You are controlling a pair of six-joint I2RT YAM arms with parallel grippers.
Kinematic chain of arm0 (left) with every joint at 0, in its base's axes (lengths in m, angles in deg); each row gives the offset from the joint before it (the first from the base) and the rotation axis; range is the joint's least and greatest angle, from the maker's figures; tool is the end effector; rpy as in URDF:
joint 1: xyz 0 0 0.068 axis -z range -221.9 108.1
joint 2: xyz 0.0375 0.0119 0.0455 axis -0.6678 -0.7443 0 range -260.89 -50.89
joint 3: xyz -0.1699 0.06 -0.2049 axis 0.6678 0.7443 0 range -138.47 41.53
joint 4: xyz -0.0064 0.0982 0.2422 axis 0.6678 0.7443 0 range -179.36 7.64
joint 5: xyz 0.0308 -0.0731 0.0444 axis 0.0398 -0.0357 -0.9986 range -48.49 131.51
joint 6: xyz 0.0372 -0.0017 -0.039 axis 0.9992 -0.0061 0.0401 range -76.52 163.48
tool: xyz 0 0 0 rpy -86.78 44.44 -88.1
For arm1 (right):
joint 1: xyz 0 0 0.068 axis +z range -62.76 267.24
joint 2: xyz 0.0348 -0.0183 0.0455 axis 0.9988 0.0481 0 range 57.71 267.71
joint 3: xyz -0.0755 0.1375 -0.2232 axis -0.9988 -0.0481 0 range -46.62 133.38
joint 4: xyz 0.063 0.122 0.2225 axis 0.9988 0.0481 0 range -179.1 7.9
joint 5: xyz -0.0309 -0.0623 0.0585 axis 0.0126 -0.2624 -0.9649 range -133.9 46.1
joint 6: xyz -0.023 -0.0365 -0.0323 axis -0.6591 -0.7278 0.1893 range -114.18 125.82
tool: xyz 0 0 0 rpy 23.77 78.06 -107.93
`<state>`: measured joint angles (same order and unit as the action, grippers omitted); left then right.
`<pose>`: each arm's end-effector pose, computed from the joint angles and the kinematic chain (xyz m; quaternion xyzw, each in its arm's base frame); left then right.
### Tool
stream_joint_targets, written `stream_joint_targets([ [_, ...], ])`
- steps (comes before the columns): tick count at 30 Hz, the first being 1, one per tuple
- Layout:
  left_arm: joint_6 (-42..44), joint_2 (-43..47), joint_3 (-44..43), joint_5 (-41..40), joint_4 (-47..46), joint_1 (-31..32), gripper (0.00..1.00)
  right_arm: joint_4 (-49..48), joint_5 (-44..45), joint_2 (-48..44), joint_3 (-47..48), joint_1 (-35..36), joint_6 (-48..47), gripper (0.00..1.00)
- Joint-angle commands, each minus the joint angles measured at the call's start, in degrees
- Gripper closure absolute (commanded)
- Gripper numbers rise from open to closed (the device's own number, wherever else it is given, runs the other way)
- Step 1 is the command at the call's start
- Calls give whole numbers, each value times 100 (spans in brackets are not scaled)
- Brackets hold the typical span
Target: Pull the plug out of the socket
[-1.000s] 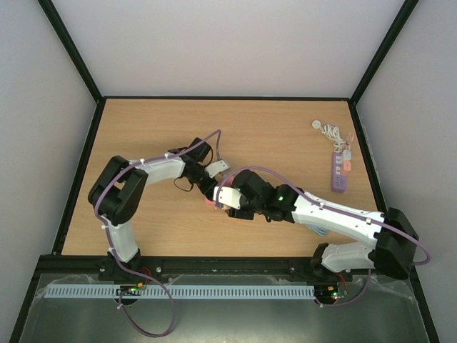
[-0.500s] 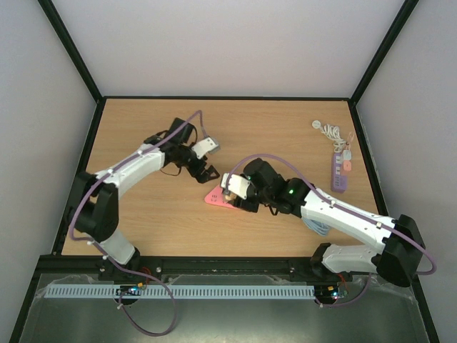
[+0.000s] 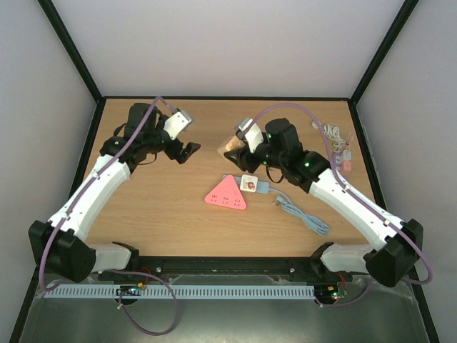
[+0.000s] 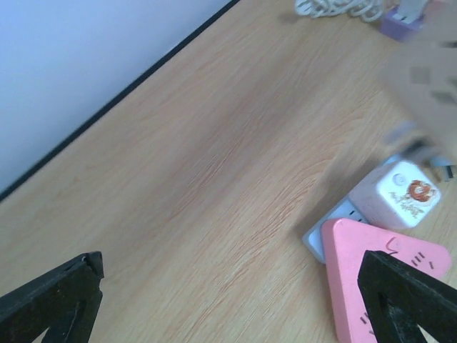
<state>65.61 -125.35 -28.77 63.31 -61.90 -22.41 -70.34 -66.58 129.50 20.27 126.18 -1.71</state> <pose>0.2681 -0.1089 0.3539 0.3908 0.7686 -0.1540 0.4826 0.2127 0.1895 0.3603 -0.4226 0.7117 0.3037 0.4719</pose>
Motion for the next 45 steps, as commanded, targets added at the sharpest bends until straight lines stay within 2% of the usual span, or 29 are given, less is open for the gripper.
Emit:
stream_joint_targets([
  [1, 478, 370, 25, -266, -52, 507, 0, -679, -554, 309, 354, -350, 1394, 82],
  [4, 705, 575, 215, -586, -276, 959, 0, -909, -948, 495, 446, -515, 2075, 82],
  [8, 791, 472, 155, -314, -300, 1137, 0, -1278, -1387, 632, 323, -571, 2680, 82],
  [12, 776, 265, 14, -420, -363, 1413, 0, -1856, -1958, 692, -30, -578, 3291, 81],
  [21, 794, 2, 8, -723, -572, 1800, 2, -2457, -2363, 815, -338, -575, 3903, 80],
  [26, 741, -58, -42, -573, -611, 1838, 14, -2751, -2572, 860, -521, -573, 4144, 80],
  [32, 705, -32, 55, -700, -670, 1848, 39, -2813, -2692, 933, -524, -603, 4251, 78],
  [34, 723, 24, 125, -737, -654, 1841, 45, -2872, -2783, 957, -519, -642, 4345, 72],
  [36, 724, 68, 206, -781, -646, 1819, 48, -2872, -2907, 996, -479, -693, 4359, 63],
  [38, 706, 122, 279, -771, -638, 1746, 51, -2826, -2995, 1024, -380, -756, 4313, 46],
  [42, 644, 213, 360, -627, -608, 1466, 52, -2508, -2962, 1032, -142, -863, 4036, 24],
  [45, 651, 292, 451, -541, -608, 1259, 52, -2303, -2899, 985, -85, -911, 3775, 14],
])
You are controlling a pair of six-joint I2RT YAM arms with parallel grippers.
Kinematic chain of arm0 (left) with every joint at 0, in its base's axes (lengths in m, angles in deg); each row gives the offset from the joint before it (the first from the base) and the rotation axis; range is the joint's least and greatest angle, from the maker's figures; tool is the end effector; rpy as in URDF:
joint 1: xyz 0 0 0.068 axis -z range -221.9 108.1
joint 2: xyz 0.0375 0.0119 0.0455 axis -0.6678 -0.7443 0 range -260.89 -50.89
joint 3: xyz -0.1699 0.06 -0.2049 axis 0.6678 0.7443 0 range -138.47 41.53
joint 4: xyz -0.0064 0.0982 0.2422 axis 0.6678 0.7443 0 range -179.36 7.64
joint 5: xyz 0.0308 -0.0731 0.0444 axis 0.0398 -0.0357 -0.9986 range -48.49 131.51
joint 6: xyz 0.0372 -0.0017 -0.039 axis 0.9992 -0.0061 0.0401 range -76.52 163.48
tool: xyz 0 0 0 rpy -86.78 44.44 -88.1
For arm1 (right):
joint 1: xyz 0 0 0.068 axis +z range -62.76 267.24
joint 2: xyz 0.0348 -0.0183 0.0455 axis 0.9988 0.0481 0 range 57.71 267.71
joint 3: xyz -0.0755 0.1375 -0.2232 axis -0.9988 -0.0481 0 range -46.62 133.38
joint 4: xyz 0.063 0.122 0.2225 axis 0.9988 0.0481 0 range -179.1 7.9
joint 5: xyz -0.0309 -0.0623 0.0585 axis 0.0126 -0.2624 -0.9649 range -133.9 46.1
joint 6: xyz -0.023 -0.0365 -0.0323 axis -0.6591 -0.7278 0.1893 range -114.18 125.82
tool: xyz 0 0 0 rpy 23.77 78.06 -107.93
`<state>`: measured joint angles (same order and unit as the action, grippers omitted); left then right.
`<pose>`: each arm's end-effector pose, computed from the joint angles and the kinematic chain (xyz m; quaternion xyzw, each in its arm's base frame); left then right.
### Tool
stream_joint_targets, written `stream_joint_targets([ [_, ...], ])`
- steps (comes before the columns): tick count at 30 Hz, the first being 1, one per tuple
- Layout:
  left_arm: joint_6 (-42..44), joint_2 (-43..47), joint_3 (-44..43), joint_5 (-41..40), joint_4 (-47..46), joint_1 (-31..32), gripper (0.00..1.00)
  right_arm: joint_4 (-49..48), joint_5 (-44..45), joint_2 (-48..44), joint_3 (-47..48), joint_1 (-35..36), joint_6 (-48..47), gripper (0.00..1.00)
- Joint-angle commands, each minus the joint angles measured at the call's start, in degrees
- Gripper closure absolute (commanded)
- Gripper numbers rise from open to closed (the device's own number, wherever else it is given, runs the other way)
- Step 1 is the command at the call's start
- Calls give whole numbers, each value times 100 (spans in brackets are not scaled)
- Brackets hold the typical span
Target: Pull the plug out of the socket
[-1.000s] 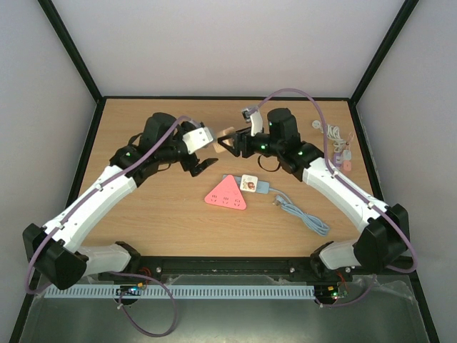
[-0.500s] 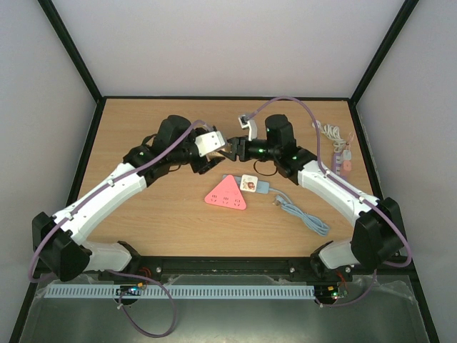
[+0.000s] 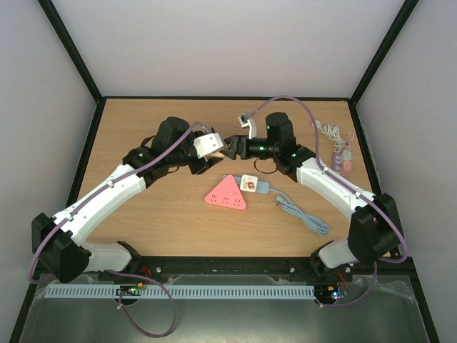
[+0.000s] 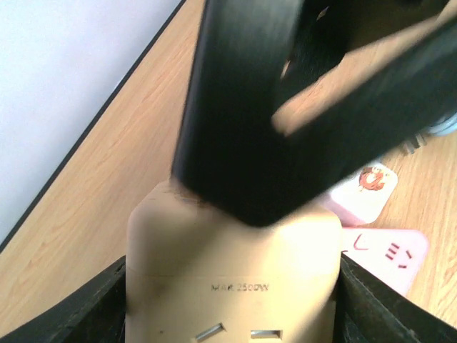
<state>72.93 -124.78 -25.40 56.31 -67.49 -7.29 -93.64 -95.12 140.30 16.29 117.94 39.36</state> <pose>0.2353 -0.1734 0.3448 0.5083 0.6890 -0.1335 0.4991 0.2694 0.1922 0.3242 -0.2449 0.7224 0.5821 0.2817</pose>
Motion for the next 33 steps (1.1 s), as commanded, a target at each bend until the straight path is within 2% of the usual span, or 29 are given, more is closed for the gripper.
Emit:
stream_joint_targets([
  [1, -80, 242, 133, 216, -30, -338, 52, 84, -17, -107, 316, -97, -416, 10],
  [3, -107, 209, 117, 390, 80, -588, 52, 199, -1, -164, 329, -108, -672, 5],
  [8, -182, -107, -76, 705, 516, -1357, 51, 763, 266, -414, 452, -108, -1492, 0],
  [17, 40, -965, -793, 887, 1213, -3093, 49, 1465, 598, -829, 404, -103, -2596, 2],
  [25, 148, -2059, -1683, 487, 1902, -4047, 50, 2004, 660, -861, 314, -104, -3284, 2],
  [33, 214, -3189, -2423, -351, 2292, -4561, 51, 2633, 680, -776, 239, -103, -3838, 2],
])
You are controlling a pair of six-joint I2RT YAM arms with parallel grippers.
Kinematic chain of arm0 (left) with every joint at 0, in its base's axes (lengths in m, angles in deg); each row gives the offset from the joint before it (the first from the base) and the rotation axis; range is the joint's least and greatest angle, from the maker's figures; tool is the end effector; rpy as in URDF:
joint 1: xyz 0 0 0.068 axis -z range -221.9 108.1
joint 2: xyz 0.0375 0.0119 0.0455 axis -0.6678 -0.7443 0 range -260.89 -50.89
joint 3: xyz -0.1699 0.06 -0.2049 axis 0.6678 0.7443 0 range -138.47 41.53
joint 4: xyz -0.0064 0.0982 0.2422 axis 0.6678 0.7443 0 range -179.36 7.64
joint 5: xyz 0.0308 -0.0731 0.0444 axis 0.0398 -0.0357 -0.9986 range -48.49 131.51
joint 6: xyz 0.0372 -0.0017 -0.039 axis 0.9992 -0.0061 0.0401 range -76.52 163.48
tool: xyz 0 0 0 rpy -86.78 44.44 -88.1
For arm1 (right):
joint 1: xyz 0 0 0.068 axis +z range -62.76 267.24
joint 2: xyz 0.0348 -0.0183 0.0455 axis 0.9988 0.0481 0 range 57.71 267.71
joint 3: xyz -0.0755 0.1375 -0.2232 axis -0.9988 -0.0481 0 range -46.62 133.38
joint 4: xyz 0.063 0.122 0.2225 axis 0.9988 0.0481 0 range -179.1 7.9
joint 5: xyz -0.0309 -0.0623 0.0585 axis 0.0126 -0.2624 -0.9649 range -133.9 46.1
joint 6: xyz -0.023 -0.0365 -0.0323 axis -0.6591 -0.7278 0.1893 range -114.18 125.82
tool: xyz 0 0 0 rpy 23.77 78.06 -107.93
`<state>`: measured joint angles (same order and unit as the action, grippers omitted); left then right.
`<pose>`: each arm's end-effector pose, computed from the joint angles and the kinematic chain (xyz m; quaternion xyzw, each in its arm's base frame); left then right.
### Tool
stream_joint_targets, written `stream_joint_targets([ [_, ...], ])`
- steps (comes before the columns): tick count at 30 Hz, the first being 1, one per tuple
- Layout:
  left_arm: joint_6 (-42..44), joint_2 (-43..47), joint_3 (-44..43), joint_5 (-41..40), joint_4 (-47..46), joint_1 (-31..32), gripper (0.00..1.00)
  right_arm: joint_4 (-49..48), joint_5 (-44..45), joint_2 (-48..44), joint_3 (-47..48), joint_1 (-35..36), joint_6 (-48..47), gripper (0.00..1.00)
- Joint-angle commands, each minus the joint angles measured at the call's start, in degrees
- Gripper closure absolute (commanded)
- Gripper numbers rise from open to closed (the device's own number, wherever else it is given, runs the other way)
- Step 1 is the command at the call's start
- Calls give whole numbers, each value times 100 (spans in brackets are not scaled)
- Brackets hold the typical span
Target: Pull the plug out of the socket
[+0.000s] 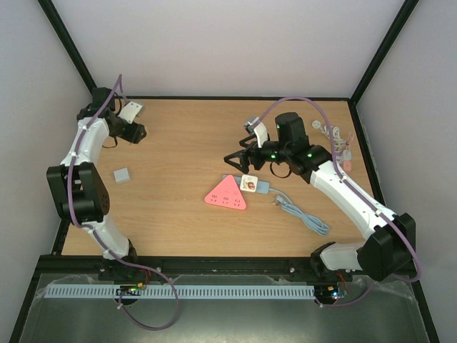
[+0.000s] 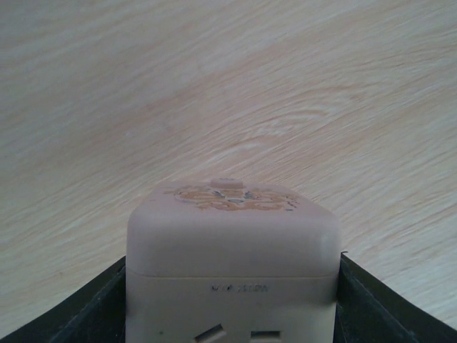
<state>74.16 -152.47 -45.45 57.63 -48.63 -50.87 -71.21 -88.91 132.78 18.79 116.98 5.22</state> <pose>0.3835 0.0506 0.2795 0.2190 0.9204 -0.0259 0.3229 0.2406 0.1664 0.3408 -0.3982 0.7106 0.4373 0.3812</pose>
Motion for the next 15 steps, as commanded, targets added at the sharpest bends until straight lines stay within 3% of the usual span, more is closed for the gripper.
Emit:
stream_joint_targets([
  [1, 104, -571, -532, -551, 494, -267, 51, 429, 80, -39, -37, -10, -475, 2],
  [15, 167, -1622, -768, -1365, 553, -779, 50, 733, 353, -227, -485, -7, -864, 2],
])
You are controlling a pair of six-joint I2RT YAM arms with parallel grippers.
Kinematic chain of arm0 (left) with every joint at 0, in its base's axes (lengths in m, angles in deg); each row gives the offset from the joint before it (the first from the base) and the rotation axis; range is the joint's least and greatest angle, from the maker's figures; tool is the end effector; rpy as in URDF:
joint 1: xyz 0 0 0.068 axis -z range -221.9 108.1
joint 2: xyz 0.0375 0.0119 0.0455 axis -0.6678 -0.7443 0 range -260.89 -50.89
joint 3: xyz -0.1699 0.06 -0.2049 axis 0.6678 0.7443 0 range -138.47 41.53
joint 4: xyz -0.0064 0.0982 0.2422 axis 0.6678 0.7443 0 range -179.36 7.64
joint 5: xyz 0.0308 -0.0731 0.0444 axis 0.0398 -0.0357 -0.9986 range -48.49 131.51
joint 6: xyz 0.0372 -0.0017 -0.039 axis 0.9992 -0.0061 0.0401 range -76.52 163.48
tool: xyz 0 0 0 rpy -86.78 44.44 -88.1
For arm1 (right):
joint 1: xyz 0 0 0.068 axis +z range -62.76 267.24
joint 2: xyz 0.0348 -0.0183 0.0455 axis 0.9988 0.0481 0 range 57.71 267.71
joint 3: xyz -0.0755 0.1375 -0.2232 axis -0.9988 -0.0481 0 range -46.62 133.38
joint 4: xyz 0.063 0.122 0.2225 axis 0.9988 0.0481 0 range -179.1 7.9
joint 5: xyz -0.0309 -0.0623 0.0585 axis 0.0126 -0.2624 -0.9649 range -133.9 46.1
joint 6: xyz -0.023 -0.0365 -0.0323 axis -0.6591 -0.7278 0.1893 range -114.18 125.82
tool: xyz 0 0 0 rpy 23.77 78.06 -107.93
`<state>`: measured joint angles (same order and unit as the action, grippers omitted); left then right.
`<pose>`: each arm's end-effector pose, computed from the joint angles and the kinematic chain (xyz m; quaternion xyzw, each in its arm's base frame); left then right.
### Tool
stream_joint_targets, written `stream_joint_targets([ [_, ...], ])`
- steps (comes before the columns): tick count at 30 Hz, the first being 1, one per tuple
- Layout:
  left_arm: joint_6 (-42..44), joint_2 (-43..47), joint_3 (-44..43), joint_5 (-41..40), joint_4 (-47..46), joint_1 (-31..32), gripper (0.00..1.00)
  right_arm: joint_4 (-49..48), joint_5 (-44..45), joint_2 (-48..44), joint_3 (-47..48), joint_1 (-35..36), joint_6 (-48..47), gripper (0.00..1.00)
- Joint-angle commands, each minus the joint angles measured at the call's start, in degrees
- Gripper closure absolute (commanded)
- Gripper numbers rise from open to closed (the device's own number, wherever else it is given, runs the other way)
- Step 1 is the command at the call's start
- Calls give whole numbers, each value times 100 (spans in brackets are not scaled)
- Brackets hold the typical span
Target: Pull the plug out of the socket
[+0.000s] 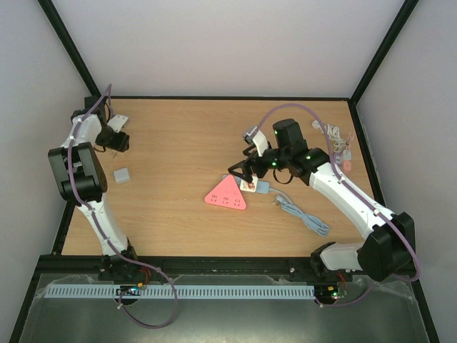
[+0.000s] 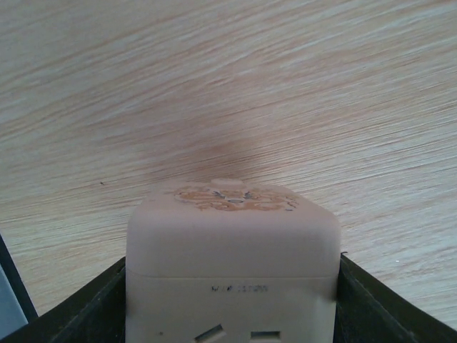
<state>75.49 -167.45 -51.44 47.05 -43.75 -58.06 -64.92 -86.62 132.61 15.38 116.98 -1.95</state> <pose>0.4095 0.1151 0.2044 0.1441 0.9718 0.0302 0.1840 0.2340 0.1615 0.3118 -0.4217 0.7373 0.3992 0.3452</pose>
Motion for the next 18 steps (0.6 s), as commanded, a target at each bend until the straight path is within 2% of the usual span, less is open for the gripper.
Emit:
stream_joint_targets([
  [1, 33, -161, -170, -347, 55, -69, 50, 96, 139, -218, -170, -8, -155, 2],
  [11, 54, -419, -124, -372, 104, -100, 45, 573, 584, 7, -81, -13, -772, 2],
  [18, 141, -405, 48, -356, 112, -123, 24, 821, 1097, -34, -119, -12, -1437, 2],
])
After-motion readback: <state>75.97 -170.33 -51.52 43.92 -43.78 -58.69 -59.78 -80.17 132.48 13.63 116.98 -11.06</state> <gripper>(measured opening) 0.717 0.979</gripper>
